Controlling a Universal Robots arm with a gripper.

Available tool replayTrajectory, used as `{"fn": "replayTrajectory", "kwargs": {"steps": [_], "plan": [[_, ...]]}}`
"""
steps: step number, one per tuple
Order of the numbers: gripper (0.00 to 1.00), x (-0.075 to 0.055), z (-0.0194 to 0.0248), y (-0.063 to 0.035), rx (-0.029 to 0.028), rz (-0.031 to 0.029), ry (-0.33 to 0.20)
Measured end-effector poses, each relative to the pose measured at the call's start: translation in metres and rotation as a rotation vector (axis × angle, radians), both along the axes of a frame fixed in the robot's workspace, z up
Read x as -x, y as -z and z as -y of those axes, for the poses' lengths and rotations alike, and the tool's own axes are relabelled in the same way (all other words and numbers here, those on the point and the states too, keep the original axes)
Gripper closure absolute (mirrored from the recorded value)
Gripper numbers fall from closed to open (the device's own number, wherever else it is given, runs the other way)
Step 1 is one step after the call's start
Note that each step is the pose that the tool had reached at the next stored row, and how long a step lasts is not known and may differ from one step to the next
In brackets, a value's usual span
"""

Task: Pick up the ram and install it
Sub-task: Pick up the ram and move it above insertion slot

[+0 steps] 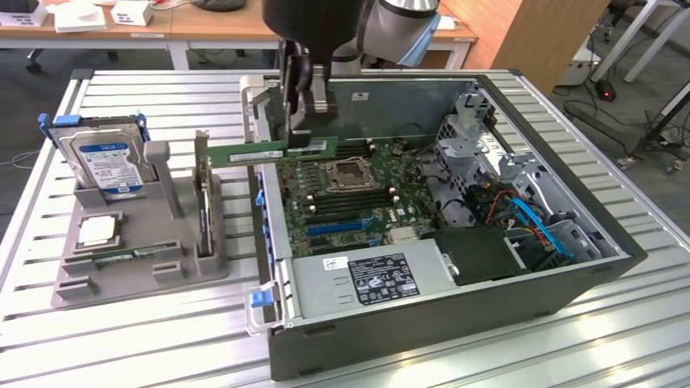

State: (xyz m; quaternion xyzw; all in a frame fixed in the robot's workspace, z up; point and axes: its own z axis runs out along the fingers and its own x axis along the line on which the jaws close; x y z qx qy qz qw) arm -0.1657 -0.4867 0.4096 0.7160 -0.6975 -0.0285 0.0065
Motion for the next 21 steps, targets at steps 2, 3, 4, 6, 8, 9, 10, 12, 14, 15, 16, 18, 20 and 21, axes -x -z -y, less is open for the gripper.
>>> {"fn": "replayTrajectory", "kwargs": {"steps": [2, 3, 4, 6, 8, 9, 10, 12, 14, 15, 16, 18, 20, 21], "plan": [[0.89, -0.004, 0.0000, 0.0000, -0.0001, 0.0001, 0.000], [0.89, -0.006, 0.0000, 0.0000, -0.0001, 0.0001, 0.000], [0.89, -0.008, 0.0000, 0.0001, -0.0002, 0.0001, 0.000], [0.89, -0.013, 0.0000, 0.0000, -0.0001, 0.0001, 0.000], [0.89, -0.017, 0.0000, 0.0000, -0.0002, 0.0001, 0.000], [0.89, -0.019, 0.0000, 0.0000, -0.0001, 0.0000, 0.000], [0.89, -0.021, 0.0000, 0.0000, -0.0001, 0.0000, 0.000], [0.89, -0.025, 0.0000, 0.0000, -0.0001, 0.0001, 0.000], [0.89, -0.029, 0.0000, 0.0000, -0.0001, 0.0001, 0.000], [0.89, -0.031, 0.0000, 0.0000, -0.0001, 0.0001, 0.000], [0.89, -0.033, 0.0000, 0.0000, -0.0001, 0.0001, 0.000], [0.89, -0.039, 0.0000, 0.0000, -0.0001, 0.0000, 0.000], [0.89, -0.045, 0.0000, 0.0000, -0.0001, 0.0001, 0.000], [0.89, -0.048, 0.0000, 0.0000, -0.0001, 0.0000, 0.000]]}}
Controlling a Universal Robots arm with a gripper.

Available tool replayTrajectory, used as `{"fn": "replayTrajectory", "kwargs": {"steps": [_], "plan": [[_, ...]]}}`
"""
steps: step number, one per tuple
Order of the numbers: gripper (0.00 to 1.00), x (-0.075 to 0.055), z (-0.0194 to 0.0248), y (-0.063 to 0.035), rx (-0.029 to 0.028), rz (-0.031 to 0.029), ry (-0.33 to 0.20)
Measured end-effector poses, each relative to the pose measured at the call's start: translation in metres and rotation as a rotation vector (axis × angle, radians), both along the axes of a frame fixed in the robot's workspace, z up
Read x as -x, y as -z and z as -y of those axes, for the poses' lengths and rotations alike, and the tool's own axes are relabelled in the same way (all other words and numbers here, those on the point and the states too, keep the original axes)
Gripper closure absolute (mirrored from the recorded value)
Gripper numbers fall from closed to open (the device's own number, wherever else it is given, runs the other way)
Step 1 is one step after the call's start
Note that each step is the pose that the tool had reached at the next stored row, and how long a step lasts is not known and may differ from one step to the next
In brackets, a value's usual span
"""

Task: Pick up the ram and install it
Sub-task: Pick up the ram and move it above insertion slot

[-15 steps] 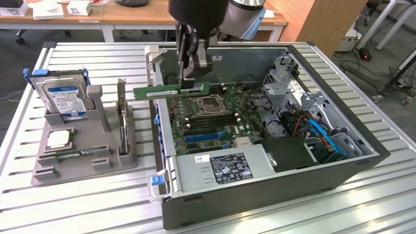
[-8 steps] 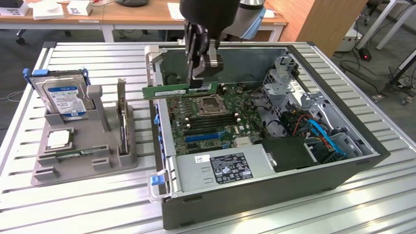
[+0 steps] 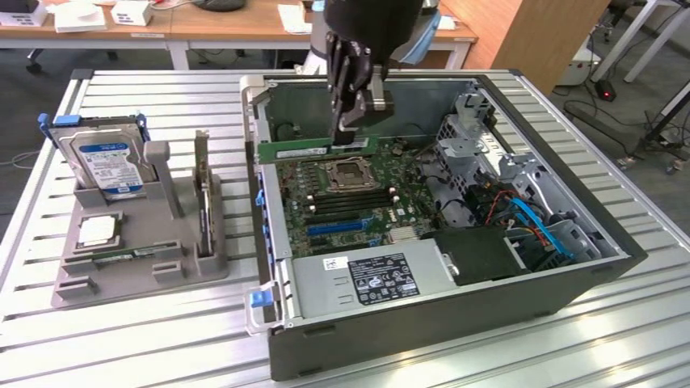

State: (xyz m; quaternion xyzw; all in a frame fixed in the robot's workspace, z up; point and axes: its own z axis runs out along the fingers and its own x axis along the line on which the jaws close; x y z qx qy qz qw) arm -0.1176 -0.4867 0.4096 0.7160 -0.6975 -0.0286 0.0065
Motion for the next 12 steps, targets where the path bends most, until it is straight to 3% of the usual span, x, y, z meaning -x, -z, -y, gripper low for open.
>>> {"fn": "replayTrajectory", "kwargs": {"steps": [12], "plan": [[0.89, -0.032, 0.0000, 0.0000, 0.0000, 0.0000, 0.000]]}}
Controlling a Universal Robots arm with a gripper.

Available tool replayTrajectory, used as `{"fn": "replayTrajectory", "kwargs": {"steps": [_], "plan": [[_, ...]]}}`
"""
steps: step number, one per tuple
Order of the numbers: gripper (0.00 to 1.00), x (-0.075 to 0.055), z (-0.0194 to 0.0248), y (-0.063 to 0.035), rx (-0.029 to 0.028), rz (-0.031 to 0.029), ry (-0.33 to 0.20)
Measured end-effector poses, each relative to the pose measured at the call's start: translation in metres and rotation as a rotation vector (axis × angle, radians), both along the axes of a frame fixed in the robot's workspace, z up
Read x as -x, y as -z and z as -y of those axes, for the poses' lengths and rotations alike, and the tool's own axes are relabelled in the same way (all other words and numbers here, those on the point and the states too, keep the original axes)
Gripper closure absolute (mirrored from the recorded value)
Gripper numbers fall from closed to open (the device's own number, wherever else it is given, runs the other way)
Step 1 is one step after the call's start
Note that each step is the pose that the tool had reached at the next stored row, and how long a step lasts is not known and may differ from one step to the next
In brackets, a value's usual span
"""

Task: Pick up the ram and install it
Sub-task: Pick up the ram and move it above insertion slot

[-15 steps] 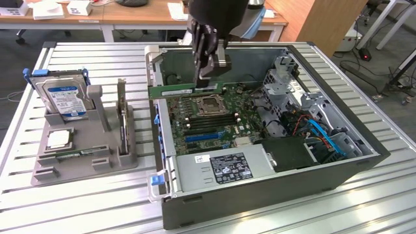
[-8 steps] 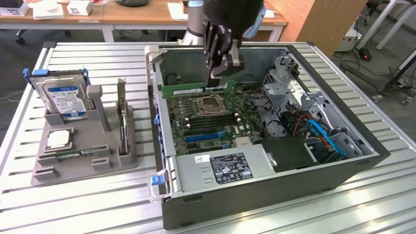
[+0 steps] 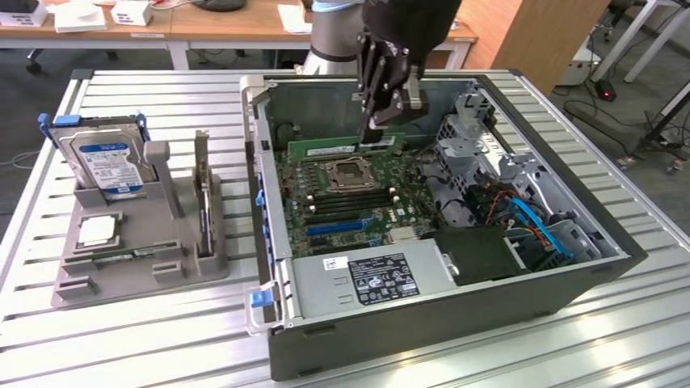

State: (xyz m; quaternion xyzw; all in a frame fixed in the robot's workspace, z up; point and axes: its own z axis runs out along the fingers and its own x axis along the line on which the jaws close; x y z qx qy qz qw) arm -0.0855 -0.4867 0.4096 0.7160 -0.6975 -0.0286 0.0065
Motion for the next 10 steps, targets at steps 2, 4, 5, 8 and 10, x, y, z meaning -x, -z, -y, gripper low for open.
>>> {"fn": "replayTrajectory", "kwargs": {"steps": [2, 4, 5, 8, 10], "plan": [[0.89, -0.005, 0.0000, 0.0000, 0.0000, 0.0000, 0.000], [0.89, -0.010, 0.0000, 0.0000, 0.0000, 0.0000, 0.000], [0.89, -0.013, 0.0000, 0.0000, 0.0001, 0.0000, 0.000], [0.89, -0.020, 0.0000, 0.0000, 0.0000, 0.0000, 0.000], [0.89, -0.024, 0.0000, 0.0000, 0.0000, 0.0000, 0.000]]}}
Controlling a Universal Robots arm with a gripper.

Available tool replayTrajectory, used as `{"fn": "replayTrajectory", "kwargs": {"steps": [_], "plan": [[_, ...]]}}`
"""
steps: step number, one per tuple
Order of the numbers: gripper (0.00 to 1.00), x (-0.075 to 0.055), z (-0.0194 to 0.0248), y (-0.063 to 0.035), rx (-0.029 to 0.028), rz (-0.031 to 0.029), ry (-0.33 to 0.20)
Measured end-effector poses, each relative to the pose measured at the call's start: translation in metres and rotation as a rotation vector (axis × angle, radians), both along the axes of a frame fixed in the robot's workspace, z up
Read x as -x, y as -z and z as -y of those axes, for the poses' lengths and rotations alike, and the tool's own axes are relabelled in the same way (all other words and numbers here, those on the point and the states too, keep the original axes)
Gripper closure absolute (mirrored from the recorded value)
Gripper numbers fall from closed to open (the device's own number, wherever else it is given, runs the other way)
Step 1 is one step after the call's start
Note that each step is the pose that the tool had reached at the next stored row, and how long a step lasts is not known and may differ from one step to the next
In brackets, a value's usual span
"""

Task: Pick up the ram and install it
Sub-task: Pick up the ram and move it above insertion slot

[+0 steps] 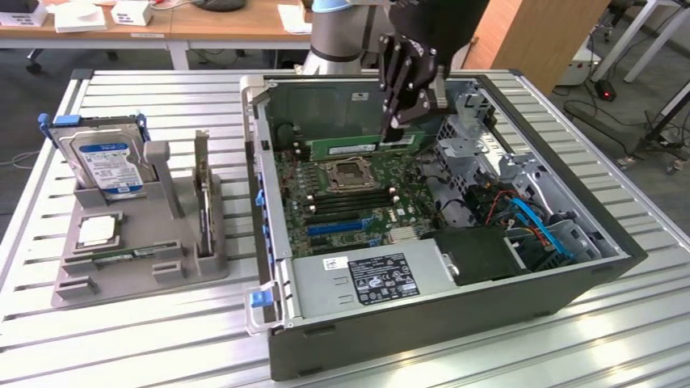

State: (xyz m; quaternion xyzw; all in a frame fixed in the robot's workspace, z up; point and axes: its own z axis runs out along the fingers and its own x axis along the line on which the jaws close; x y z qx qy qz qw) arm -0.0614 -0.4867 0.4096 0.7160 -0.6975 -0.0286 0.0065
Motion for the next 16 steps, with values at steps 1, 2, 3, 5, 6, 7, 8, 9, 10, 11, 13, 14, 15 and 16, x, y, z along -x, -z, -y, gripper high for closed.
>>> {"fn": "replayTrajectory", "kwargs": {"steps": [1, 2, 3, 5, 6, 7, 8, 9, 10, 11, 13, 14, 15, 16], "plan": [[0.89, -0.002, 0.0000, 0.0000, 0.0000, 0.0000, 0.000], [0.89, -0.005, 0.0000, 0.0000, 0.0000, 0.0000, 0.000], [0.89, -0.007, 0.0000, 0.0000, 0.0000, 0.0000, 0.000], [0.89, -0.011, 0.0000, 0.0000, 0.0001, 0.0000, 0.000], [0.89, -0.014, 0.0000, 0.0000, 0.0000, 0.0000, 0.000], [0.89, -0.016, 0.0000, 0.0000, 0.0000, 0.0000, 0.000], [0.89, -0.018, 0.0000, -0.0001, 0.0001, -0.0001, 0.000], [0.89, -0.021, 0.0000, 0.0000, 0.0001, 0.0000, 0.000], [0.89, -0.023, 0.0000, 0.0000, 0.0000, 0.0000, 0.000], [0.89, -0.026, 0.0000, 0.0000, 0.0001, 0.0000, 0.000], [0.89, -0.030, 0.0000, 0.0000, 0.0001, -0.0001, 0.000], [0.89, -0.032, 0.0000, 0.0000, 0.0001, 0.0000, 0.000], [0.89, -0.032, 0.0000, 0.0000, 0.0001, 0.0000, 0.000], [0.89, -0.032, 0.0000, 0.0000, 0.0000, 0.0000, 0.000]]}}
